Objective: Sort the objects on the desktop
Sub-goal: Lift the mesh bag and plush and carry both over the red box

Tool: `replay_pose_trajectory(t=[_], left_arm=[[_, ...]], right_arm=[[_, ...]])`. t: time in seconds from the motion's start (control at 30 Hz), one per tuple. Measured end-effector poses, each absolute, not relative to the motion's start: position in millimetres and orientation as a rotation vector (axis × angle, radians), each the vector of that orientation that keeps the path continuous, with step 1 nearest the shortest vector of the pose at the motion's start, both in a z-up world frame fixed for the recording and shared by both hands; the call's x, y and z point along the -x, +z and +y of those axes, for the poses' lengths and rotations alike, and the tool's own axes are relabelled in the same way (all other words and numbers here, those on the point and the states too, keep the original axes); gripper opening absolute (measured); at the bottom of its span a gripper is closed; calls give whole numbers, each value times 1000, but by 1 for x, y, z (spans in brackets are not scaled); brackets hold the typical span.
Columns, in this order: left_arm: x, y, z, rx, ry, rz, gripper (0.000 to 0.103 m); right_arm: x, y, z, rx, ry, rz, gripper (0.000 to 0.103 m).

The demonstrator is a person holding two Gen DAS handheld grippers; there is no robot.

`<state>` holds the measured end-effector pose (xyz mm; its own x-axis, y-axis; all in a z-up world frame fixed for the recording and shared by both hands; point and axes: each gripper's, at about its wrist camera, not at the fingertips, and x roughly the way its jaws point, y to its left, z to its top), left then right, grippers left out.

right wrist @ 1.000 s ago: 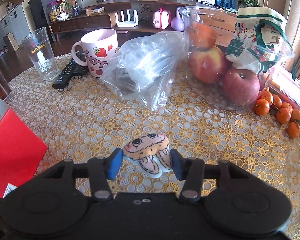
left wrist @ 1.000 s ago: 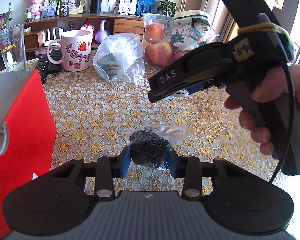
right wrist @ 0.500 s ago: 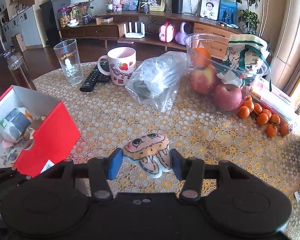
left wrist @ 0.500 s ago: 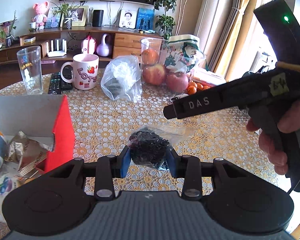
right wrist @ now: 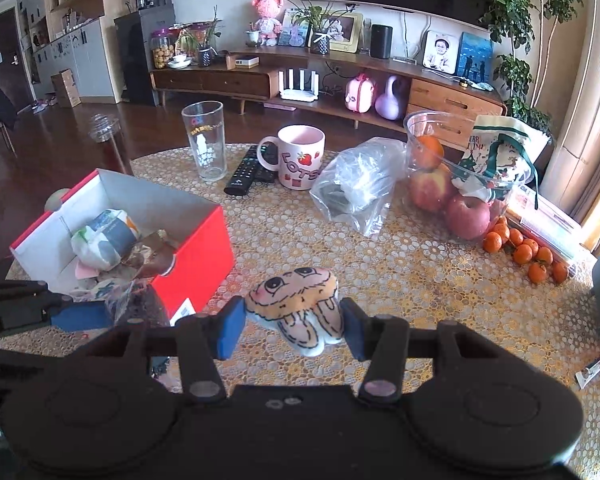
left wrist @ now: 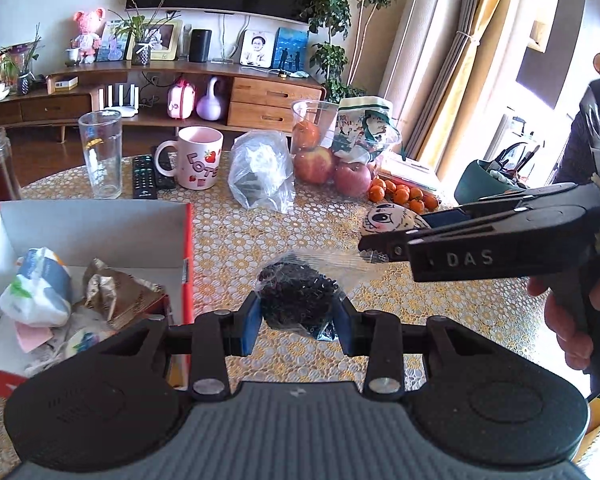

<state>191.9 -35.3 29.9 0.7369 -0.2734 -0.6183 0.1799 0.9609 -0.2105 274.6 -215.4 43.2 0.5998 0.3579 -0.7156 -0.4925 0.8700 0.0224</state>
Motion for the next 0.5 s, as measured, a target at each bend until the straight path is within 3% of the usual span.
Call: replay_pose_trajectory(t=[0.5], left_arm=[[-156, 63, 68, 57, -191, 712, 37]], right_arm=[[-226, 68, -130, 266, 643, 737, 51]])
